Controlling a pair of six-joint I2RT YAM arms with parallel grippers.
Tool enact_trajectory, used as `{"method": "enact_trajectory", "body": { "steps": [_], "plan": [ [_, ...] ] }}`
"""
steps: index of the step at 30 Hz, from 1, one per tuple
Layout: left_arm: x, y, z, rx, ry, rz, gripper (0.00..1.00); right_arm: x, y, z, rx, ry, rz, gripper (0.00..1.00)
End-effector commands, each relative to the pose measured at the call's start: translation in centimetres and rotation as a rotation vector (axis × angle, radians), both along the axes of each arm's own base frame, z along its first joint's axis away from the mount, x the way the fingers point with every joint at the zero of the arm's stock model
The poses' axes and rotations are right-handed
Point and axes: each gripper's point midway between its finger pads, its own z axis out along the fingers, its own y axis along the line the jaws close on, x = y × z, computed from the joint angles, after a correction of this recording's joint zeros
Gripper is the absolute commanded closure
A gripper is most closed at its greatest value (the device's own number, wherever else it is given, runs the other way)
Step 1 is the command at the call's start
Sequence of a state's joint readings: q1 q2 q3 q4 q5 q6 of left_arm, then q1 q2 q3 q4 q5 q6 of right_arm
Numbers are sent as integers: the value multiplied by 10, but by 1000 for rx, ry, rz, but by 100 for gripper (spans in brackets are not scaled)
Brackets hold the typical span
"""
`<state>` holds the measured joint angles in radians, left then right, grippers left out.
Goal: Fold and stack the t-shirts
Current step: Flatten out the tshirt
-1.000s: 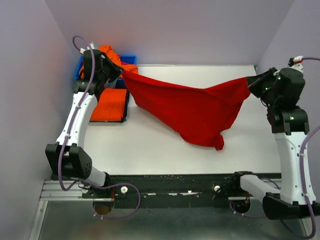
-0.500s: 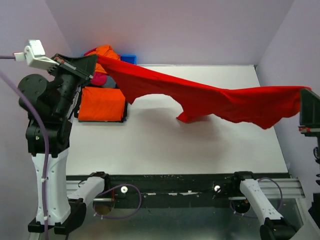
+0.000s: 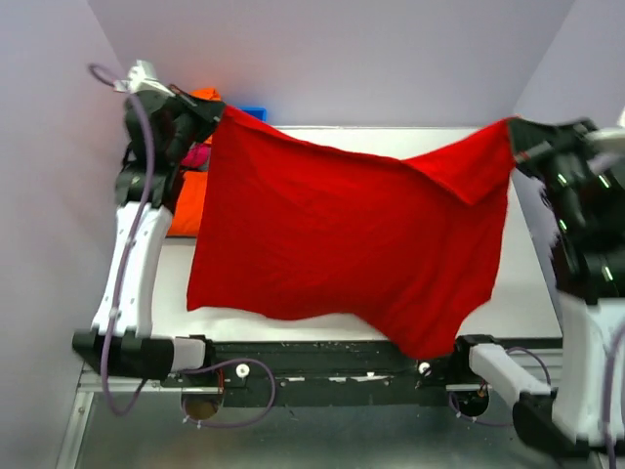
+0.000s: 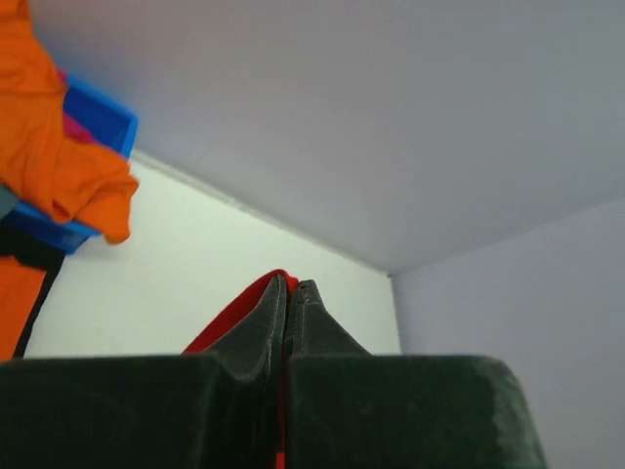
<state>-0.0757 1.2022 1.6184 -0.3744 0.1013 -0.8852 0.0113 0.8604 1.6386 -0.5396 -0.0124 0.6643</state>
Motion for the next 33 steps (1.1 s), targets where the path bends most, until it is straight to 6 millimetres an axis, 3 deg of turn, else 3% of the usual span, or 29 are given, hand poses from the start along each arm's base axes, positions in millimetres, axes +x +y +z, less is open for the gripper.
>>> {"method": "enact_trajectory", "body": {
  "steps": [1, 3, 5, 8, 9, 11, 13, 17, 19, 22, 23, 25, 33],
  "plan": [
    [88, -19, -95, -32, 183, -11, 100, 113, 4, -77, 76, 246, 14, 99],
    [111, -28, -105, -13, 225, -4, 100, 142, 9, -79, 72, 275, 41, 99],
    [130, -37, -88, -6, 203, -14, 100, 167, 6, -61, 63, 253, 73, 99],
    [154, -44, -36, -20, 132, -22, 100, 193, 10, -24, 43, 206, 162, 99],
    [156, -42, -11, -21, 98, -7, 100, 194, 7, -9, 36, 198, 165, 99],
    [167, -44, 4, -40, 90, -1, 100, 199, -3, 13, 32, 171, 196, 99],
    [176, -44, 10, -84, 56, -10, 100, 206, -17, 25, 72, 136, 226, 99],
    [195, -48, -9, -99, 48, -22, 100, 214, -45, 23, 120, 117, 317, 99],
    [205, -53, -35, -79, 95, -42, 100, 218, -51, 6, 117, 148, 320, 99],
    [212, -59, -84, -69, 162, -76, 100, 231, -61, -57, 191, 285, 316, 99],
    [206, -61, -87, -65, 154, -87, 100, 230, -59, -71, 200, 311, 338, 99],
    [199, -57, -115, -45, 196, -74, 100, 225, -58, -109, 227, 383, 334, 99],
    [130, -50, -251, -7, 394, -82, 100, 167, -45, -263, 369, 638, 270, 99]
  ]
}}
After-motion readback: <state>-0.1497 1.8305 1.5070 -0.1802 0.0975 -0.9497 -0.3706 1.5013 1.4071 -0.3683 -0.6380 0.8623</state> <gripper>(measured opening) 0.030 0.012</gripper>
